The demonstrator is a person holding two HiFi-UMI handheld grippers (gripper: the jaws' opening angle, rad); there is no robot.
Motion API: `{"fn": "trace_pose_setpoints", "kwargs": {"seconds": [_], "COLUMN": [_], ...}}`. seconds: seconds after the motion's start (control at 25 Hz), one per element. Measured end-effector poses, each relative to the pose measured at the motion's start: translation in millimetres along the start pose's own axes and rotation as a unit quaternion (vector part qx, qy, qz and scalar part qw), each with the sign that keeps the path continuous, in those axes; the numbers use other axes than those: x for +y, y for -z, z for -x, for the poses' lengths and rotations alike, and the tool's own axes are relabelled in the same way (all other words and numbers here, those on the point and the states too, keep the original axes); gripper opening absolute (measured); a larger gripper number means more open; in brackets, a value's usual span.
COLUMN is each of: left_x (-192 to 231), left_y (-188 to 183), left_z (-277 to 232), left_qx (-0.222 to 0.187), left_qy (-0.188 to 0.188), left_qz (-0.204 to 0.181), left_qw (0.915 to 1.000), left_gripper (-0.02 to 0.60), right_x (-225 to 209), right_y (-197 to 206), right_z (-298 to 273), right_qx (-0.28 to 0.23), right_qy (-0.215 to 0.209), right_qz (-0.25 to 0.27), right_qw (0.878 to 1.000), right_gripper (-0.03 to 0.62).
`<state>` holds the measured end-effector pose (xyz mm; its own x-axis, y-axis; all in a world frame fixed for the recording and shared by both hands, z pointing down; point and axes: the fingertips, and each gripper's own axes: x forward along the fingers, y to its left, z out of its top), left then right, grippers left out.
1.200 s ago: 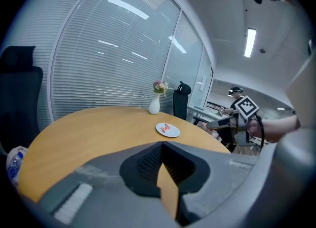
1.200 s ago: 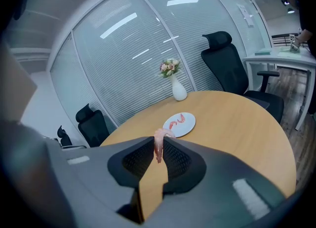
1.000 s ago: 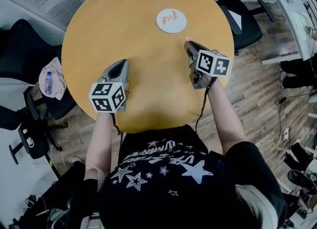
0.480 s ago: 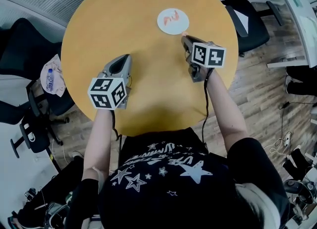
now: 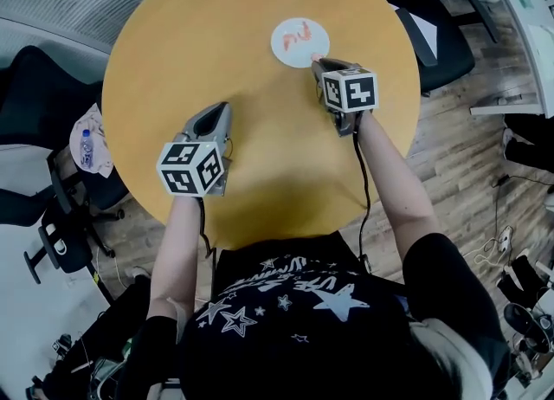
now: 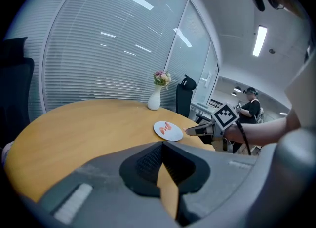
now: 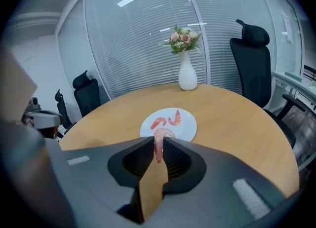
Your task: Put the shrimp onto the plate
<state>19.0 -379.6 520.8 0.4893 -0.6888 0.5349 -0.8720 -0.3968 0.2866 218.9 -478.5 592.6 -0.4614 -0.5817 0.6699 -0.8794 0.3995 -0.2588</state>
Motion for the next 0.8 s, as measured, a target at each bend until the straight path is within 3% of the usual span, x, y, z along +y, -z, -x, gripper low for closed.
{"fn": "trace_pose_setpoints", "kwargs": {"seconds": [0.48, 0.8], "left_x": [27.3, 30.6], "left_y": [11.8, 18.8], "left_z": [-21.6, -26.4], "left_qx": [0.02, 0.027], "left_qy": [-0.004, -0.001], "left_qz": [0.031, 0.035], "left_qw": [0.9993, 0.999], "left_gripper": [0.002, 0.002], "right_x": [-7.0, -4.5], "right_y": [-1.8, -2.4], "right_z": [-47.9, -67.8], "right_qx": [0.04, 0.071], "right_qy": [0.007, 0.028], "right_qz": [0.037, 0.101], "right_qw": [0.998, 0.992], "right_gripper": [0.06, 0.06]}}
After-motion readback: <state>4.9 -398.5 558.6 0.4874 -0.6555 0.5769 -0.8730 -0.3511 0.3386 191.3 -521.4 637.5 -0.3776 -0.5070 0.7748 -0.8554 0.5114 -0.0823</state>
